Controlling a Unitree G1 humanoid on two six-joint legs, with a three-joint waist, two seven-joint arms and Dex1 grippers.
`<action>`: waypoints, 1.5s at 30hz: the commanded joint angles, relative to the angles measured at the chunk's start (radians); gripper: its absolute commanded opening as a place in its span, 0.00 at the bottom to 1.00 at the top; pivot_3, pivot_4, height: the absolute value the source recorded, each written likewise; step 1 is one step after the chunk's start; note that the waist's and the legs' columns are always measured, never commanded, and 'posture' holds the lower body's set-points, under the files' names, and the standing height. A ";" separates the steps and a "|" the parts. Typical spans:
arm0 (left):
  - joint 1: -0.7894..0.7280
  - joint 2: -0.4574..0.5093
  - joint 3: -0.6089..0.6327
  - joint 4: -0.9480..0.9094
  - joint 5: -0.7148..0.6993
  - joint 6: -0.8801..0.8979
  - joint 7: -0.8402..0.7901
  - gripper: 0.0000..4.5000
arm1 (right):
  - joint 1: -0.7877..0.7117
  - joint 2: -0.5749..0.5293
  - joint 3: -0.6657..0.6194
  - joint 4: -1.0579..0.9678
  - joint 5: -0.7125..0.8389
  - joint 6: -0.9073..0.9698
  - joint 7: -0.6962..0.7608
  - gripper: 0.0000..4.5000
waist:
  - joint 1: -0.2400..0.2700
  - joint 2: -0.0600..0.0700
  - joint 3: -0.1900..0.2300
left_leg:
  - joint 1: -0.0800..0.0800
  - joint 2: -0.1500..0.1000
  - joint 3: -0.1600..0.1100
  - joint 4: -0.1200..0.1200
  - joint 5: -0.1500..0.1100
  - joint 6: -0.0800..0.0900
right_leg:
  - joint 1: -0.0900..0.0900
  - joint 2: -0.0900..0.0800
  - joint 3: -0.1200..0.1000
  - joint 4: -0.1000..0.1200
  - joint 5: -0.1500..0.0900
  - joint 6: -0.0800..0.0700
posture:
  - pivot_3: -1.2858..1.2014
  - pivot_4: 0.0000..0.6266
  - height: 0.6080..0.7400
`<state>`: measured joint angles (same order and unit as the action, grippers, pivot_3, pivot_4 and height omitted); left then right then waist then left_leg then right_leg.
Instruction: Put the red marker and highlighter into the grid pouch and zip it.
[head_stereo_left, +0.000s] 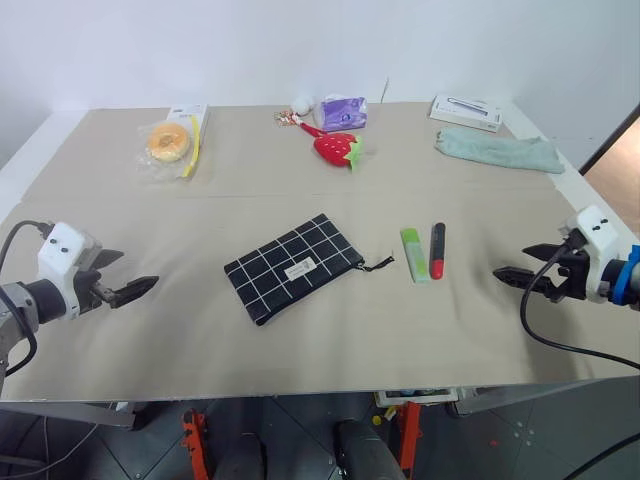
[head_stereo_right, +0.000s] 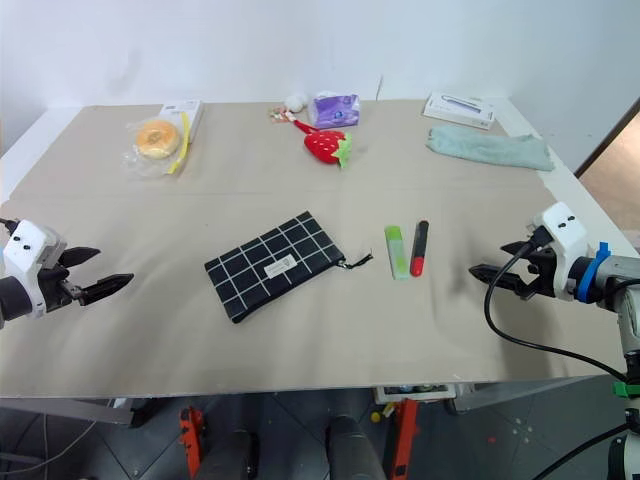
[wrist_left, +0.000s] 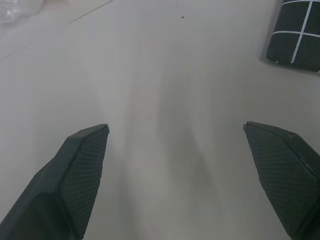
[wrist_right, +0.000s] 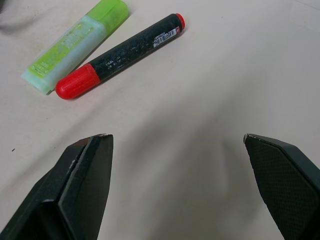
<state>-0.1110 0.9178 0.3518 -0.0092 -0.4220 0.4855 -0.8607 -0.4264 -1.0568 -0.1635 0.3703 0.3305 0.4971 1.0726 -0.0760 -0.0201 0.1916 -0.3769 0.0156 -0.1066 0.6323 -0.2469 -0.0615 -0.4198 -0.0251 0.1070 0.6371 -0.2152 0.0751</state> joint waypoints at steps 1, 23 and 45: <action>-0.030 -0.003 0.014 0.003 0.002 -0.010 0.011 0.99 | -0.016 -0.004 -0.041 -0.002 0.008 -0.020 0.005 1.00 | 0.000 0.000 0.000 | 0.000 0.000 0.000 0.000 0.000 0.000 | 0.000 0.000 0.000 0.000 0.000 0.000 | 0.52 0.24 1.00; -0.089 -0.020 -0.014 0.031 0.027 -0.002 0.022 0.99 | 0.008 0.000 -0.080 -0.011 0.044 -0.003 0.033 1.00 | 0.000 0.000 0.000 | 0.002 0.000 0.000 0.003 0.000 0.000 | 0.000 0.001 0.001 0.006 0.000 0.000 | 0.52 0.24 1.00; -0.250 -0.152 -0.257 0.272 0.431 -1.010 0.144 0.99 | -0.093 0.392 0.193 -0.561 0.130 0.041 -0.156 1.00 | 0.001 -0.002 -0.002 | 0.004 0.001 0.000 0.004 0.002 -0.001 | 0.001 0.002 0.002 0.008 0.003 0.000 | 0.52 0.24 1.00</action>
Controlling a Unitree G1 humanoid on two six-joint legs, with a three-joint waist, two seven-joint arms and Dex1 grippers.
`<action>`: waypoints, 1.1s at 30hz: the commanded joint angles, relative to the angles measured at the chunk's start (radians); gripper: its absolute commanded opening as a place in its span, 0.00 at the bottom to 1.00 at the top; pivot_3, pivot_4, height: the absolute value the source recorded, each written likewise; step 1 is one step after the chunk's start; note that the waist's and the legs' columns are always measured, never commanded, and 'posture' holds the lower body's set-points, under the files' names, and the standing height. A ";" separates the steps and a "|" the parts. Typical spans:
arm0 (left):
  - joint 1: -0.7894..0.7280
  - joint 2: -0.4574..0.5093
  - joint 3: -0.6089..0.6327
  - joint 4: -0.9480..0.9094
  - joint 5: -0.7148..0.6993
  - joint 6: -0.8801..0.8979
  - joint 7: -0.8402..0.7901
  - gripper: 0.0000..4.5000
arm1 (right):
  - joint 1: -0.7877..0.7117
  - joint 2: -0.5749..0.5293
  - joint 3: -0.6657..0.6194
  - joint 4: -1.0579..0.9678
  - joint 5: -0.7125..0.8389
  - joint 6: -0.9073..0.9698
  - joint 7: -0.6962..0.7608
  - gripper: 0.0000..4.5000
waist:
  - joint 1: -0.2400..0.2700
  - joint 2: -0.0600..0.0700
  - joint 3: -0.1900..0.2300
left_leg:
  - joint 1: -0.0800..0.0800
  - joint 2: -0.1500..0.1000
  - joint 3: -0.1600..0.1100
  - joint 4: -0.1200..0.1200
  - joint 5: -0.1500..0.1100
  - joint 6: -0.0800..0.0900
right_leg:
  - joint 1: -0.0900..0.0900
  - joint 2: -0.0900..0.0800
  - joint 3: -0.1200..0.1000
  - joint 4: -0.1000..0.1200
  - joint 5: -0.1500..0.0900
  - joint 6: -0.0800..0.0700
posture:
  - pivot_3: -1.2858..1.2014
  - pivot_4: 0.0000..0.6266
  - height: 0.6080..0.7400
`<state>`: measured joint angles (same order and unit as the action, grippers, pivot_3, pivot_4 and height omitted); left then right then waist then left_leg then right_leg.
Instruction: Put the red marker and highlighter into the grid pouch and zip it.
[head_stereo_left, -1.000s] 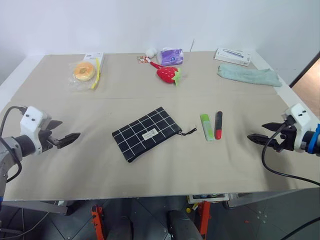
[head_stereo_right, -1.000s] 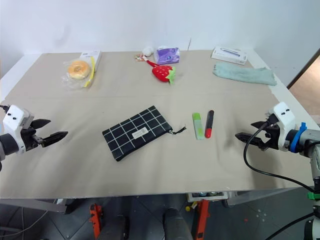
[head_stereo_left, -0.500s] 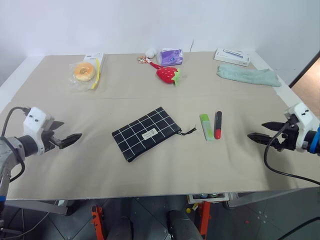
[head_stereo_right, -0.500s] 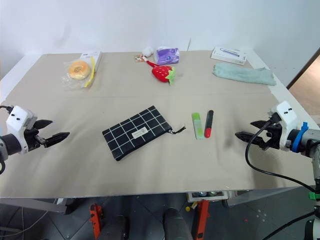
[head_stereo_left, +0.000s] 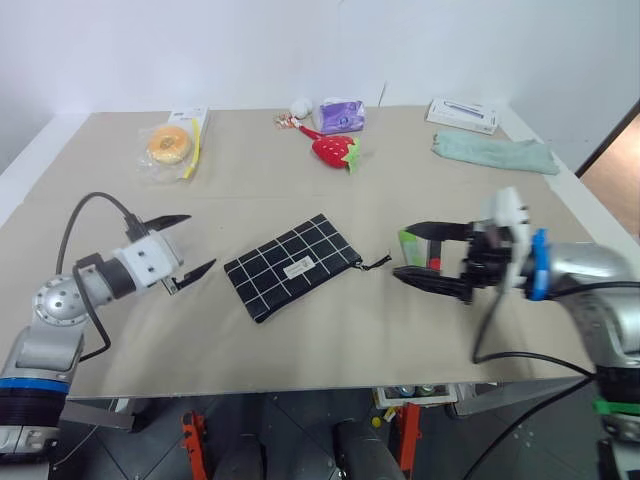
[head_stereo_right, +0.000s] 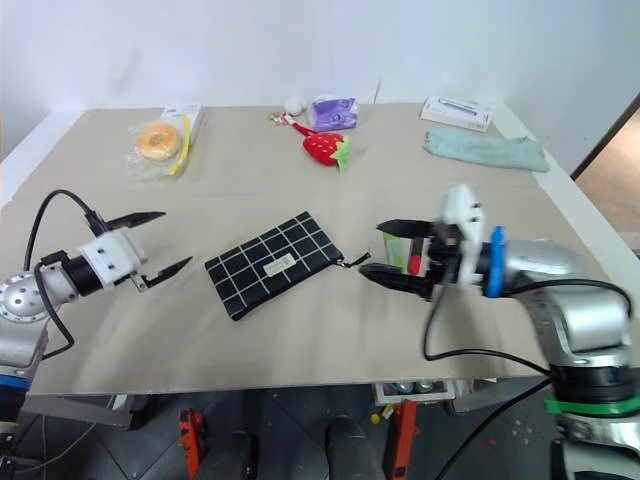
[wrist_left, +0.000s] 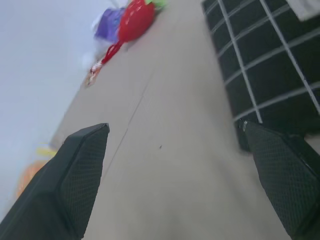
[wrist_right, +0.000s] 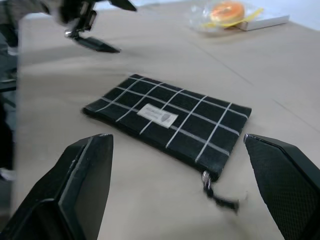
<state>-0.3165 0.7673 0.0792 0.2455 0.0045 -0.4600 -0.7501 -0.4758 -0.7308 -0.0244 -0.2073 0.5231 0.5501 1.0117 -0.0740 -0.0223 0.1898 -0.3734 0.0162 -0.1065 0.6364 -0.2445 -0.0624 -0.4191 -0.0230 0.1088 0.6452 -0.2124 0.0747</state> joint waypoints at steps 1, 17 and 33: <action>-0.050 -0.007 0.013 0.021 0.002 -0.069 0.036 1.00 | -0.057 0.107 0.082 0.034 -0.093 -0.019 -0.132 0.88 | 0.000 0.000 0.000 | 0.000 0.000 0.000 0.000 0.000 0.000 | 0.000 0.000 0.000 0.000 0.000 0.000 | 0.52 0.24 1.00; 0.030 0.040 -0.020 -0.011 0.044 -0.304 -0.024 1.00 | -0.152 0.391 0.261 0.440 -0.400 0.022 -0.419 0.01 | -0.003 -0.002 -0.002 | -0.002 0.000 -0.002 -0.002 0.000 0.000 | -0.002 -0.001 -0.002 0.002 0.003 -0.007 | 0.52 0.24 1.00; -0.012 0.028 -0.141 0.152 0.515 -0.741 0.275 1.00 | -0.150 0.452 0.253 0.407 -0.416 0.072 -0.429 0.01 | -0.004 -0.003 -0.007 | 0.003 0.000 -0.002 -0.002 0.000 0.000 | 0.002 0.000 -0.002 0.002 -0.001 -0.001 | 0.52 0.24 1.00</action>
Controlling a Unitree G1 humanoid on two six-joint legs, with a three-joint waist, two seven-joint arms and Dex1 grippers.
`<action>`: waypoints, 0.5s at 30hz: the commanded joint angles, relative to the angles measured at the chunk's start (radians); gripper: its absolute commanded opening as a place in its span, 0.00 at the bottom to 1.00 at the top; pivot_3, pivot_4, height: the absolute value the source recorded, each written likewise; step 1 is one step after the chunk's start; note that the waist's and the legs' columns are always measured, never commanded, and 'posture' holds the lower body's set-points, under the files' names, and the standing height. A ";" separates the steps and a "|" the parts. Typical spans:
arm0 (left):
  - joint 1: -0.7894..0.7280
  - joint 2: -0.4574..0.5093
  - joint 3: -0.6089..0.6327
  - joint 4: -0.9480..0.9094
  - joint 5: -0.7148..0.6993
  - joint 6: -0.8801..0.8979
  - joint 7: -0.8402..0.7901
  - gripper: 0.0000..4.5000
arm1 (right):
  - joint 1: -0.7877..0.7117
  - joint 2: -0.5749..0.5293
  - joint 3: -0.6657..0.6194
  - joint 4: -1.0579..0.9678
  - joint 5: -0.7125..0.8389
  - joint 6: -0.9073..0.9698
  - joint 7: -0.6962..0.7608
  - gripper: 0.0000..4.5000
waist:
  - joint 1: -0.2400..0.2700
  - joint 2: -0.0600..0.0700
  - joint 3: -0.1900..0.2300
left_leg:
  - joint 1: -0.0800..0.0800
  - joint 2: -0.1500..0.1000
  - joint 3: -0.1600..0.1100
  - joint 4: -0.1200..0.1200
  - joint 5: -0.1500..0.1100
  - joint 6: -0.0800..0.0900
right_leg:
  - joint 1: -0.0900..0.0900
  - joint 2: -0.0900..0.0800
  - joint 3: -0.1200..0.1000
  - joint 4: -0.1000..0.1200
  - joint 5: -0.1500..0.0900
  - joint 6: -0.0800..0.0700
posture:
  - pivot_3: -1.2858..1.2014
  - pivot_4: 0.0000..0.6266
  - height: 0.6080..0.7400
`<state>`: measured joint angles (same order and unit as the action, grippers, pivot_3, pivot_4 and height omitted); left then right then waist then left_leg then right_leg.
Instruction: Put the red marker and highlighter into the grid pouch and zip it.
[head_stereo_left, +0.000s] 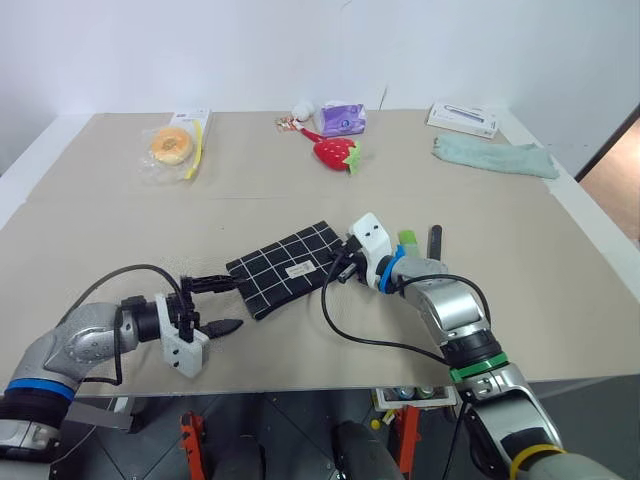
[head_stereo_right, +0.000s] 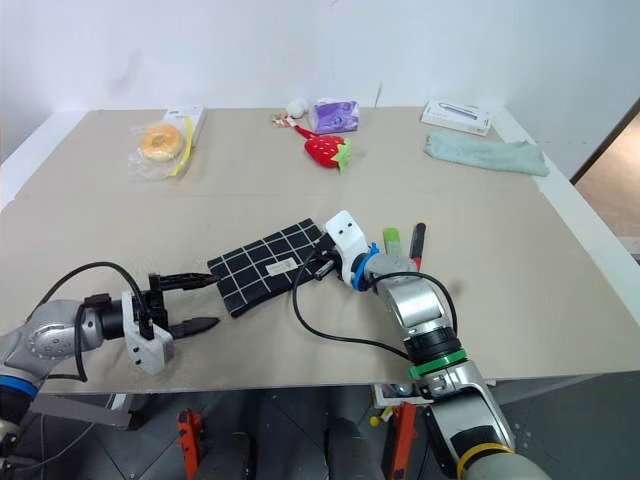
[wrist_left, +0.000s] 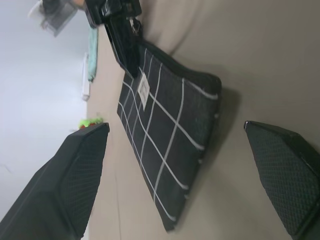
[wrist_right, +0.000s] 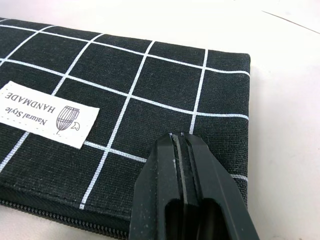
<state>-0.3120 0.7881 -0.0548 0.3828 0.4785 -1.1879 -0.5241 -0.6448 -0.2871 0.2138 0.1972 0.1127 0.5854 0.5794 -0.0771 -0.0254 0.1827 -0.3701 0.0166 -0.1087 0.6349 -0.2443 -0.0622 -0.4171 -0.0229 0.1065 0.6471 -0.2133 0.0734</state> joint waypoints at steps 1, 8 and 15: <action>-0.022 0.009 -0.010 0.025 0.058 -0.011 0.068 1.00 | 0.019 0.010 0.011 0.000 -0.005 0.039 0.002 0.01 | 0.000 0.000 0.000 | 0.000 0.000 0.000 0.000 0.000 0.000 | 0.000 0.000 0.000 0.000 0.000 0.000 | 0.52 0.24 1.00; -0.088 -0.050 -0.088 0.064 0.150 0.028 0.168 1.00 | 0.014 0.027 0.005 0.001 -0.011 0.041 0.000 0.01 | 0.000 0.002 -0.003 | 0.001 -0.001 0.000 0.000 0.000 0.000 | 0.001 0.000 0.000 0.000 0.000 0.000 | 0.52 0.24 1.00; -0.131 -0.080 -0.156 0.085 0.164 0.047 0.215 1.00 | 0.015 0.035 -0.008 -0.004 -0.018 0.045 -0.002 0.01 | -0.001 0.003 -0.004 | 0.001 0.000 -0.001 0.000 0.001 0.001 | 0.001 0.000 -0.001 0.000 0.000 0.001 | 0.52 0.24 1.00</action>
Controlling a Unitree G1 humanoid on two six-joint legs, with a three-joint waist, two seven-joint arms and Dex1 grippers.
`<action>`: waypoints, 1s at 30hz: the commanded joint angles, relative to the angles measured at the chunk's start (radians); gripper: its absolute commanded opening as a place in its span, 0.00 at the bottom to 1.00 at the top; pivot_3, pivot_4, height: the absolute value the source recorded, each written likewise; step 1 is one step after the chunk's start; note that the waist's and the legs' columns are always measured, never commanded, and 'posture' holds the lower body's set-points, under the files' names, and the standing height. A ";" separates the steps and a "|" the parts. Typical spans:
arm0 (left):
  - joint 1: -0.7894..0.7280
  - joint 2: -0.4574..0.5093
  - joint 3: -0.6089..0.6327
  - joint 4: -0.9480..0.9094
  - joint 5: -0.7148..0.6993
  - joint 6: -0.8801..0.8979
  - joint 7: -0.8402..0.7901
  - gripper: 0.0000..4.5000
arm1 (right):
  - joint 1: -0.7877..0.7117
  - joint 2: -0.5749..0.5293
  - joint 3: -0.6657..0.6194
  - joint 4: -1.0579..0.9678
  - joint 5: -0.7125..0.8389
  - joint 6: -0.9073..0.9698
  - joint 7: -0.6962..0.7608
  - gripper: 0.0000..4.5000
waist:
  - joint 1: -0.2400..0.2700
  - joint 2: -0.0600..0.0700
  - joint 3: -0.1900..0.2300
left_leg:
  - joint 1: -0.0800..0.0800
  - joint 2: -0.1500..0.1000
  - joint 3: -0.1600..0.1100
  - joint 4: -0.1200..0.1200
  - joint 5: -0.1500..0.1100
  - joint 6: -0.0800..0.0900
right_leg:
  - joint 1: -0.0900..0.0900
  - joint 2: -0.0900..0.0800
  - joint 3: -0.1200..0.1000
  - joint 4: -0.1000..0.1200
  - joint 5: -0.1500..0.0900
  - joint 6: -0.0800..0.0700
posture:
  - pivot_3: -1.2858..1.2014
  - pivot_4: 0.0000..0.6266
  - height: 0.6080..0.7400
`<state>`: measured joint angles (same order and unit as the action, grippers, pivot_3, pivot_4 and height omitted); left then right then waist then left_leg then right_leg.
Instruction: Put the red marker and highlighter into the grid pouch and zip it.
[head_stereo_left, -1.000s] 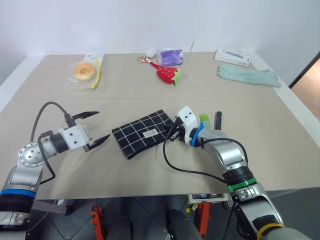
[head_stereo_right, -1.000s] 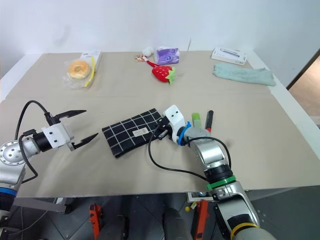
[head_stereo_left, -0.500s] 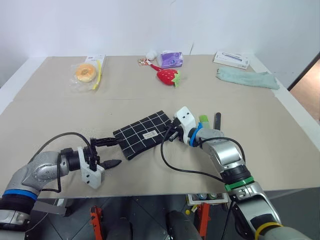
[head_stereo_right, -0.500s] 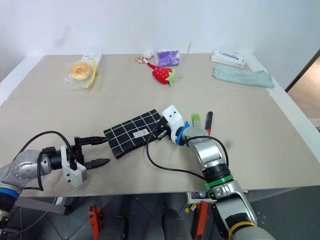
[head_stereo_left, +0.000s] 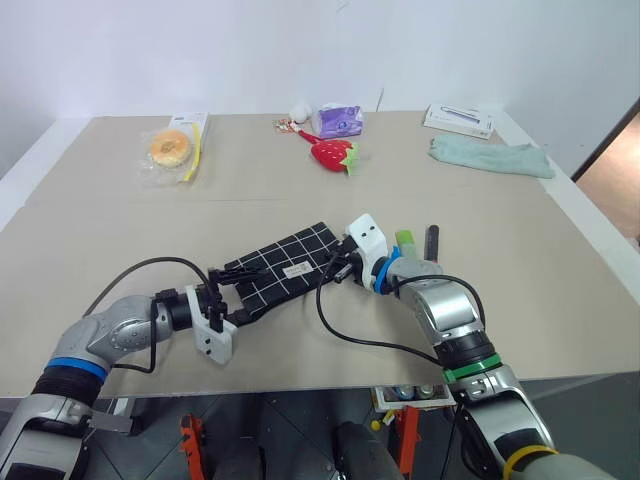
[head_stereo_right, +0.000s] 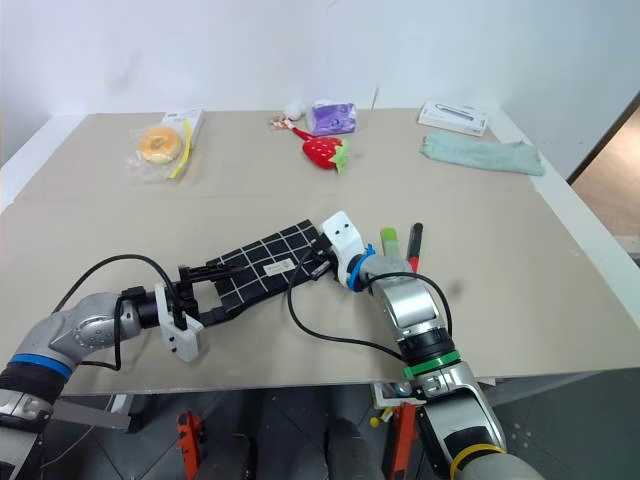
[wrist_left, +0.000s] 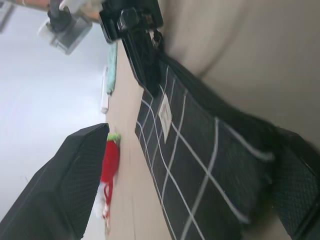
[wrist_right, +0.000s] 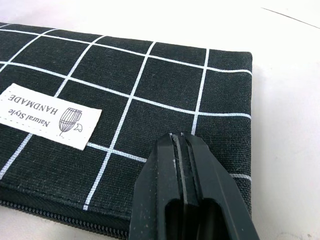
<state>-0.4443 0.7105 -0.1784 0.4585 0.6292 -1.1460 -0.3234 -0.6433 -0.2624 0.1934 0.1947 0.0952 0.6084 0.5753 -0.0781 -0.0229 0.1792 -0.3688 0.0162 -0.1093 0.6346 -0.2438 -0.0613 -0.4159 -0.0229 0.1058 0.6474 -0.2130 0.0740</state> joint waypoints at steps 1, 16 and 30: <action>0.000 -0.001 -0.040 0.009 0.015 0.007 0.019 1.00 | 0.016 0.010 0.013 -0.004 -0.001 0.023 0.002 0.01 | 0.000 0.000 0.000 | 0.000 0.000 0.000 0.000 0.000 0.000 | 0.000 0.000 0.000 0.000 0.000 0.000 | 0.52 0.24 1.00; -0.021 0.015 -0.106 0.048 -0.014 0.020 0.038 0.01 | 0.030 0.014 0.011 -0.020 0.000 0.030 -0.002 0.00 | 0.000 0.006 -0.004 | 0.000 -0.001 -0.001 0.000 0.000 0.000 | 0.001 -0.001 0.000 0.000 -0.001 0.000 | 0.52 0.24 1.00; -0.036 -0.024 -0.129 0.000 -0.337 0.122 -0.114 0.01 | 0.034 -0.031 -0.149 -0.162 0.126 -0.163 0.076 0.00 | 0.003 0.008 -0.004 | -0.003 -0.002 -0.001 0.000 0.000 0.000 | 0.000 -0.002 0.000 -0.001 -0.002 0.002 | 0.52 0.24 1.00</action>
<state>-0.4818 0.6943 -0.3026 0.4976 0.3954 -1.0514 -0.4029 -0.5869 -0.2836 0.1035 0.1187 0.1708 0.4995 0.6318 -0.0749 -0.0151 0.1753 -0.3730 0.0140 -0.1108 0.6343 -0.2437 -0.0612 -0.4174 -0.0247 0.1057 0.6467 -0.2145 0.0759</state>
